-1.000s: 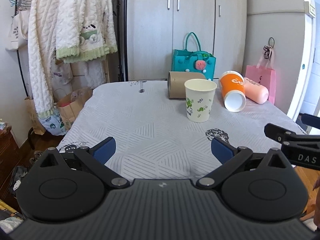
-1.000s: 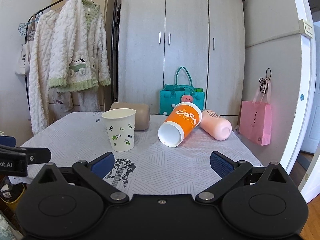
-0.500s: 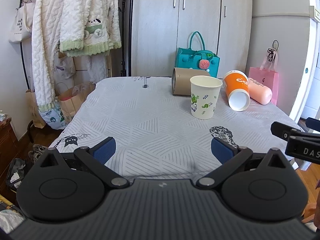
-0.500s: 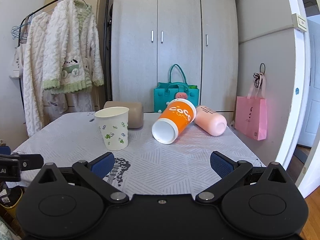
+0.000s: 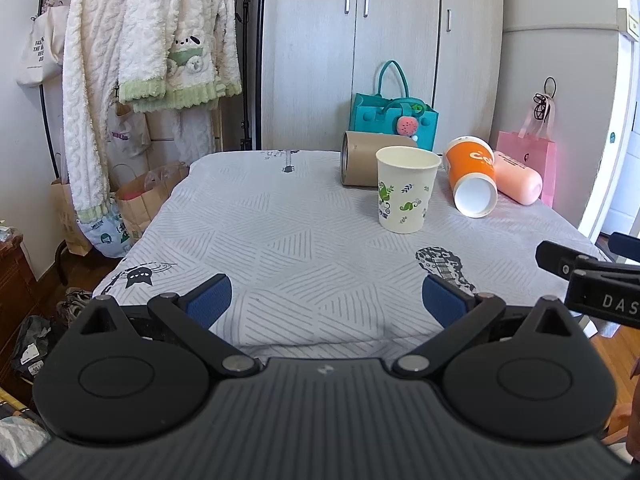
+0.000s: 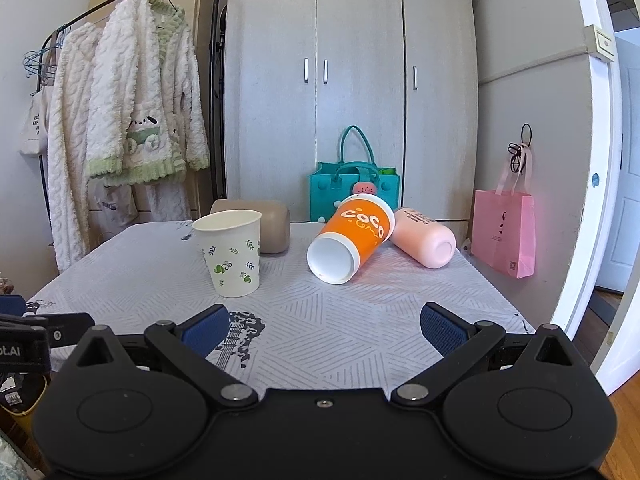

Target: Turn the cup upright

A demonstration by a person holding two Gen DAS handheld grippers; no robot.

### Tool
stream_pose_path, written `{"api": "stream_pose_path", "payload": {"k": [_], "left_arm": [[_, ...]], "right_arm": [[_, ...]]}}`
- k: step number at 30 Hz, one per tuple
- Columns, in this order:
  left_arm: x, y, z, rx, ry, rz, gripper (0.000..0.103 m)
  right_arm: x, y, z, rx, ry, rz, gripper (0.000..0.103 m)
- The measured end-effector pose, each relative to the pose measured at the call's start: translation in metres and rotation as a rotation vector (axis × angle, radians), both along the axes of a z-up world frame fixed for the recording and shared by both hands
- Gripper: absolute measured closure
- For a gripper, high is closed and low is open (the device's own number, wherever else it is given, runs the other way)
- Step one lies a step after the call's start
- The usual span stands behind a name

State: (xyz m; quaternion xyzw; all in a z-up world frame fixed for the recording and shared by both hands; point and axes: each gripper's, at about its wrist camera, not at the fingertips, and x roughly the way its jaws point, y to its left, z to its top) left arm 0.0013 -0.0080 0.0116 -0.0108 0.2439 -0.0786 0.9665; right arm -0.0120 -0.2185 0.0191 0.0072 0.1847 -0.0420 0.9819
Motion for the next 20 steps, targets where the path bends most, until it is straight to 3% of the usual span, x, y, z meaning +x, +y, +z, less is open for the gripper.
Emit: {"api": "stream_pose_path", "payload": {"k": [20], "left_arm": [[-0.0016, 0.006, 0.0014, -0.01, 0.001, 0.043, 0.0]], "right_arm": [[-0.0002, 0.0005, -0.0025, -0.016, 0.013, -0.003, 0.0]]}}
